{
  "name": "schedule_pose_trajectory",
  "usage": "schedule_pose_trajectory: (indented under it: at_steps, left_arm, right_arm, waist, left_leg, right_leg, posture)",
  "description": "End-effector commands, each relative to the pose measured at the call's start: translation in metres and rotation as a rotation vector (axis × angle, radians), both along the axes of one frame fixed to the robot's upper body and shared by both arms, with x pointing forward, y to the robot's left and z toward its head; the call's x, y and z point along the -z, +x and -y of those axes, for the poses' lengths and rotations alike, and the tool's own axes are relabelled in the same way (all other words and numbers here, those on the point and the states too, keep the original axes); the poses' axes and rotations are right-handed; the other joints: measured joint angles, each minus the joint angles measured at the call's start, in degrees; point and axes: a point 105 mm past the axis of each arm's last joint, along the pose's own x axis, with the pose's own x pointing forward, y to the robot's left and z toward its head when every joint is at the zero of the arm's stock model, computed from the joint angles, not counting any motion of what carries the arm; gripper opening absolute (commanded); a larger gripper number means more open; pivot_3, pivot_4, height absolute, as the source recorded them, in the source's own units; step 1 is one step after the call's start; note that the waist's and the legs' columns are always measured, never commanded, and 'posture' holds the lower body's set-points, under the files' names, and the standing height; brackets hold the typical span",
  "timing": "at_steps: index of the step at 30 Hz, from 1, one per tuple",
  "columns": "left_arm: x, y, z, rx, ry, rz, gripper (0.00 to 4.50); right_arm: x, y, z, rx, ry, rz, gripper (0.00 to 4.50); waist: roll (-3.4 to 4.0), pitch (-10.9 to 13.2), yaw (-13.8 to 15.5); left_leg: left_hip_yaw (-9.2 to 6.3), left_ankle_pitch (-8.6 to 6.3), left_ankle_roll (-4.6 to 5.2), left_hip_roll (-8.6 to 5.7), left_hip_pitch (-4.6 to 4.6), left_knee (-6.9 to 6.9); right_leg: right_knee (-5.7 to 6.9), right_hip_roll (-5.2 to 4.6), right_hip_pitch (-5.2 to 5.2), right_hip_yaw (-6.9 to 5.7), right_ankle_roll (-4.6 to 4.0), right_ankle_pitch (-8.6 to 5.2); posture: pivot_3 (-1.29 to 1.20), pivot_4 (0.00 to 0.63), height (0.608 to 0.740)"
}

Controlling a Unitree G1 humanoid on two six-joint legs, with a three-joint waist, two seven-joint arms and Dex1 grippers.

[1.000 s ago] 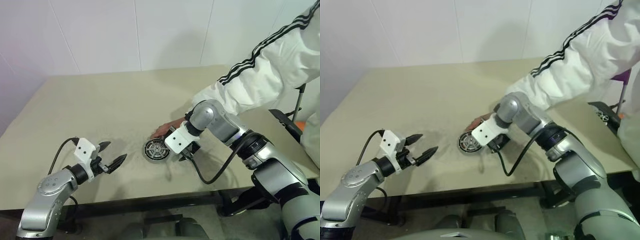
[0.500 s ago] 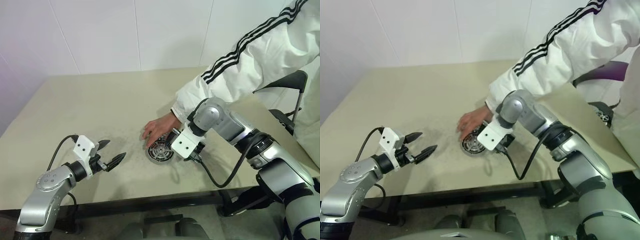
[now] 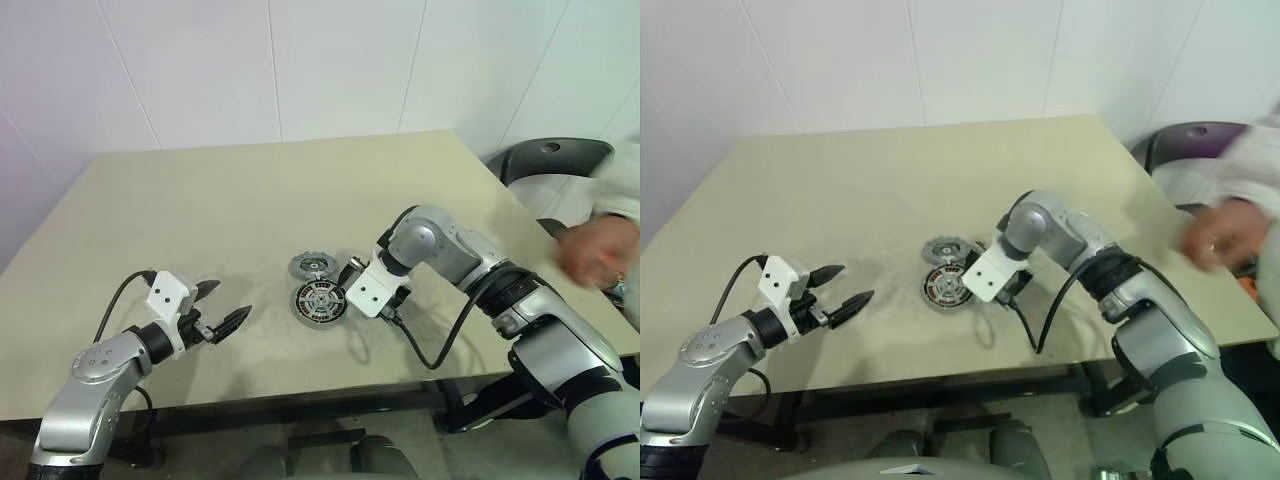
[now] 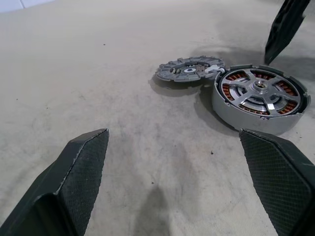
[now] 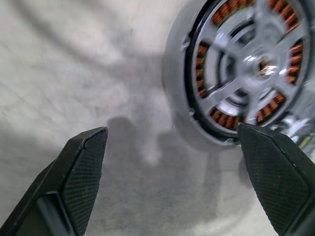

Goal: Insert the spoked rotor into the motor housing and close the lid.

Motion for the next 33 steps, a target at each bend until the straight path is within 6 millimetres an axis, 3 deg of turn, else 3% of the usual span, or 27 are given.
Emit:
schedule_pose_trajectory:
  at_steps: [1,8,9,12,22,33]
  left_arm:
    - [-0.012,0.0,0.001,0.002,0.007,0.051,4.5]
    - [-0.012,-0.001,0.0,-0.006,0.008,0.052,4.5]
    - [-0.012,-0.002,0.0,-0.007,0.008,0.052,4.5]
    - [-0.012,-0.002,0.0,-0.008,0.007,0.053,4.5]
    - [-0.012,-0.001,0.002,-0.011,0.002,0.055,4.5]
    - [-0.01,-0.002,0.0,-0.02,0.0,0.053,4.5]
  right_arm:
    - [-0.01,0.003,-0.012,-0.059,0.03,0.046,4.39]
    - [-0.006,0.003,-0.015,-0.076,0.021,0.044,4.39]
    - [-0.006,0.003,-0.015,-0.076,0.018,0.043,4.22]
    - [-0.002,0.002,-0.015,-0.073,0.007,0.034,3.51]
    - [-0.001,0.002,-0.019,0.015,0.009,-0.015,0.12]
    - [-0.01,-0.014,-0.033,0.337,0.097,-0.243,0.07]
  waist:
    - [0.0,0.0,-0.1]
    - [0.0,0.0,0.0]
    - [0.0,0.0,0.0]
    - [0.0,0.0,0.0]
    - [-0.05,0.0,-0.1]
    - [-0.05,0.0,0.2]
  left_leg:
    - [0.0,0.0,0.0,0.0,0.0,0.0]
    - [0.0,0.0,0.0,0.0,0.03,0.07]
    - [0.0,0.0,0.0,0.0,0.04,0.08]
    - [0.0,0.01,-0.01,0.0,0.09,0.09]
    - [0.02,0.01,-0.02,0.0,0.92,0.07]
    - [-0.01,0.01,-0.03,0.0,0.8,0.06]
  right_leg:
    - [0.01,0.0,0.0,0.01,0.0,0.0]
    - [0.12,0.0,0.01,0.02,0.0,0.0]
    - [0.14,0.0,0.01,0.02,0.0,0.0]
    - [0.25,0.0,0.0,0.03,-0.01,-0.01]
    - [0.43,0.02,0.76,0.06,-0.18,-0.19]
    - [0.46,-0.01,0.6,0.07,-0.08,-0.14]
  posture:
    - [0.0,0.0,0.74]
    - [0.0,0.0,0.74]
    - [0.0,0.0,0.74]
    - [0.0,0.0,0.74]
    - [0.0,0.0,0.74]
    - [0.0,0.0,0.74]
